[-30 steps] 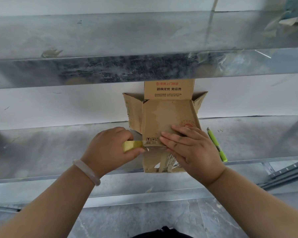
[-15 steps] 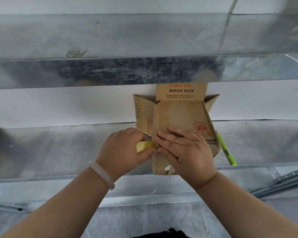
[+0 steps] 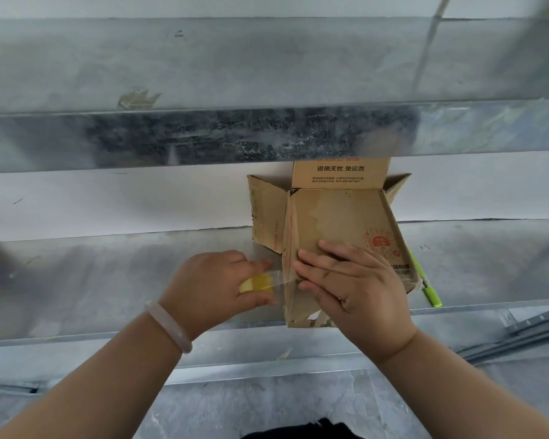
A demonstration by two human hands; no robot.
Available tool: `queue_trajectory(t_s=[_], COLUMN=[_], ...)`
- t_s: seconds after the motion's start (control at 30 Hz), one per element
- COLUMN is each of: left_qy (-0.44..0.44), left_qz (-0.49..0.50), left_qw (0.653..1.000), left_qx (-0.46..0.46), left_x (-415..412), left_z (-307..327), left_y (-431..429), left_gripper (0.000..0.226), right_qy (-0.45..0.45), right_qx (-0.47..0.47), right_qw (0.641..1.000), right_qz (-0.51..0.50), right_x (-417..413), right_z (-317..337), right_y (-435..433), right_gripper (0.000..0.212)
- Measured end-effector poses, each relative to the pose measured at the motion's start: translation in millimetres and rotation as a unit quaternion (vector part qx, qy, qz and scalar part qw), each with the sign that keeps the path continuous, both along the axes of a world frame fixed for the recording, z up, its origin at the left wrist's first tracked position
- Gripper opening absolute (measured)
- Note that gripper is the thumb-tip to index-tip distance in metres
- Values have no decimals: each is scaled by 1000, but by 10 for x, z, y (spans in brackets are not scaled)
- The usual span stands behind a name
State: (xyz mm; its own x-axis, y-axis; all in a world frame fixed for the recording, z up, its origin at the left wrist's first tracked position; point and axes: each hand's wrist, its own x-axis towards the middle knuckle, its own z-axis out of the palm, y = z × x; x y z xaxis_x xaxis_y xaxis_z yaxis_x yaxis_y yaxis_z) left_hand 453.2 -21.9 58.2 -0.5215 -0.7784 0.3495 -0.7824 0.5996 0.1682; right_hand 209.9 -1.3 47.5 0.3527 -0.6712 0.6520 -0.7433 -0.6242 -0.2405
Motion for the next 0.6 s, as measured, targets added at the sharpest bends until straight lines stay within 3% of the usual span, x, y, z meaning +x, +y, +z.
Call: queue_trajectory(t_s=[0.23,0.47,0.6], left_qy=[140,189,208], left_qz=[-11,21,50], left_qw=[988,975,970], left_qx=[57,116,113], left_x=[17,-77,-218], left_z=[-11,-85,-52], left_y=[61,119,123], left_gripper=[44,27,25], right_qy=[-5,5,25], right_qx=[-1,11,76], right_qw=[1000,1000,995], right_qz=[2,9,59], right_x=[-3,-16,-145], right_z=[2,4,168], right_y=[0,-13,-47], right_gripper=[21,23,34])
